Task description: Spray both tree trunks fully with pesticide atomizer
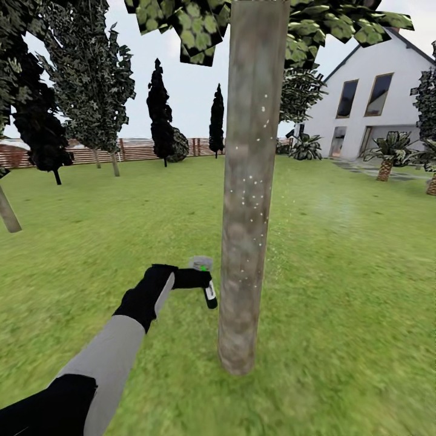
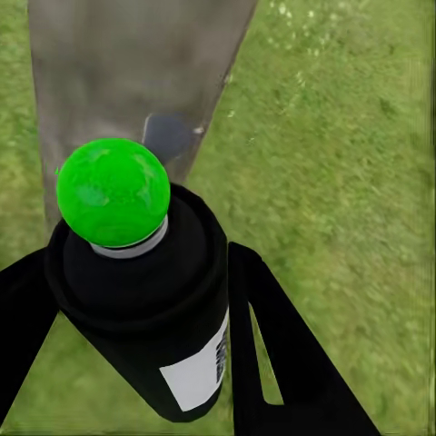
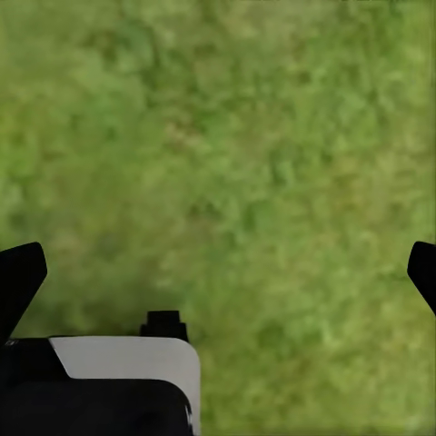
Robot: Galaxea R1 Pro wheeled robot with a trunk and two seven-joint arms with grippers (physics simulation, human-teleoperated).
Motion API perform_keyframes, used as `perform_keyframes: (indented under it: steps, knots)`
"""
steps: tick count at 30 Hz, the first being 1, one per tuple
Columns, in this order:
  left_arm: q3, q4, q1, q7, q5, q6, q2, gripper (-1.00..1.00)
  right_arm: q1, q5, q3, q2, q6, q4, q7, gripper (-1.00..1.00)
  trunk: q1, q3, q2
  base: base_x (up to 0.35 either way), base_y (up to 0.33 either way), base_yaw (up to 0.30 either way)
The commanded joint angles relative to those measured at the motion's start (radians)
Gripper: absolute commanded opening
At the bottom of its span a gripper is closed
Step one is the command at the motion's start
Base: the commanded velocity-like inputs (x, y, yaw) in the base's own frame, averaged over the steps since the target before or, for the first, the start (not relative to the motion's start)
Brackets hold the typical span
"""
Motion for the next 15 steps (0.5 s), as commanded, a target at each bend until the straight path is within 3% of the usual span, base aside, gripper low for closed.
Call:
perform_keyframes:
  steps: [1, 5, 8, 9, 10, 13, 15]
  knots:
    - [0.0, -0.054, 0.0, 0.0, -0.008, 0.059, 0.0, -1.0, -0.002, 0.005, 0.003, 0.0, -0.006, 0.004, -0.004, 1.0, 0.0, -0.002, -0.001, 0.0, 0.0, 0.0]
    - [0.0, -0.176, -0.008, 0.019, -0.009, 0.184, 0.0, -1.0, -0.002, 0.006, 0.003, -0.002, -0.006, 0.004, -0.004, 1.0, 0.0, -0.002, -0.001, 0.0, 0.0, 0.0]
    - [0.002, -0.184, -0.075, 0.022, -0.01, 0.246, 0.0, -1.0, -0.003, 0.006, 0.004, -0.002, -0.006, 0.004, -0.005, 1.0, 0.0, -0.002, -0.001, 0.0, 0.0, 0.0]
    - [0.003, -0.181, -0.152, 0.022, -0.01, 0.269, 0.0, -1.0, -0.002, 0.006, 0.004, -0.004, -0.006, 0.004, -0.006, 1.0, 0.0, -0.002, -0.001, 0.0, 0.0, 0.0]
    - [0.009, -0.18, -0.193, 0.022, -0.01, 0.276, 0.0, -1.0, -0.002, 0.006, 0.004, -0.004, -0.006, 0.004, -0.006, 1.0, 0.0, -0.002, -0.001, 0.0, 0.0, 0.0]
    - [0.048, -0.173, -0.258, 0.022, -0.01, 0.28, 0.001, -1.0, -0.002, 0.007, 0.004, -0.005, -0.006, 0.004, -0.006, 1.0, 0.0, -0.002, -0.001, 0.0, 0.0, 0.0]
    - [0.087, -0.092, -0.376, 0.021, -0.01, 0.282, 0.011, -1.0, -0.002, 0.007, 0.004, -0.005, -0.005, 0.004, -0.006, 1.0, 0.0, -0.002, -0.001, 0.0, 0.0, 0.0]
